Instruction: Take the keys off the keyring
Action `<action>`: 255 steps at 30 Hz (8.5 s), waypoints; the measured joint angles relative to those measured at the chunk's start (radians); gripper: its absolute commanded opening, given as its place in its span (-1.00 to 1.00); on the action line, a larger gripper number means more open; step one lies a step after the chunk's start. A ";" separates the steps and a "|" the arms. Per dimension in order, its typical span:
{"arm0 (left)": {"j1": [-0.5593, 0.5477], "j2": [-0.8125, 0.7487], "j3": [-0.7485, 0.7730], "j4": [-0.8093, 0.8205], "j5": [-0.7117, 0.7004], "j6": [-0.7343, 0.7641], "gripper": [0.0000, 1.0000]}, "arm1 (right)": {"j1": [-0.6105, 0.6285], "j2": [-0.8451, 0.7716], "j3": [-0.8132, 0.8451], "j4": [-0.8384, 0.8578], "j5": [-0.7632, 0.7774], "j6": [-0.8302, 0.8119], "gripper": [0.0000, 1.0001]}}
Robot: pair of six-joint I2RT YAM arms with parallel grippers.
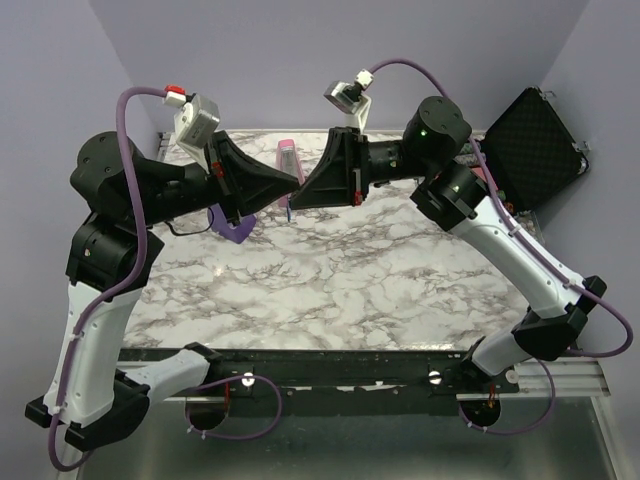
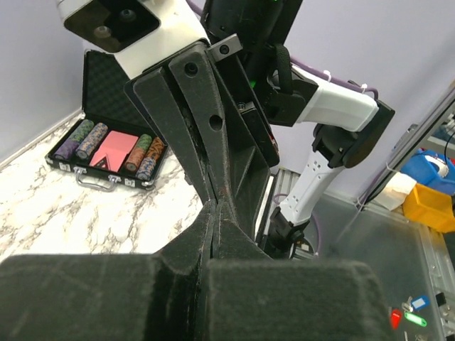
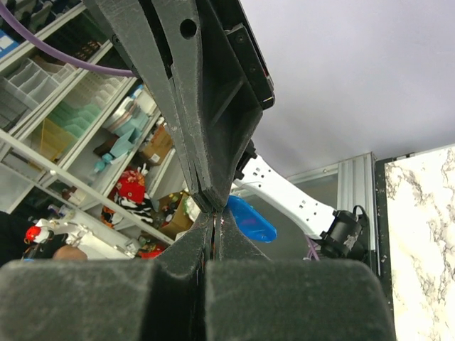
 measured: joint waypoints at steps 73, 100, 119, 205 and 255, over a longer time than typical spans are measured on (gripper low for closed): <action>0.034 -0.071 -0.120 0.126 -0.151 -0.242 0.60 | 0.007 -0.056 0.001 -0.077 0.116 -0.060 -0.99; 0.182 -0.121 -0.382 0.718 0.049 -0.701 -0.08 | 0.007 -0.006 0.051 -0.025 0.119 -0.045 -0.99; 0.184 -0.105 -0.354 0.670 0.058 -0.674 -1.00 | 0.007 0.014 0.054 -0.013 0.117 -0.031 -0.99; 0.204 -0.125 -0.340 0.507 0.033 -0.565 0.40 | -0.024 0.020 0.059 -0.042 0.136 -0.050 -0.99; 0.185 -0.107 -0.253 0.274 0.019 -0.344 -0.76 | -0.024 0.047 0.047 -0.014 0.134 -0.057 -0.99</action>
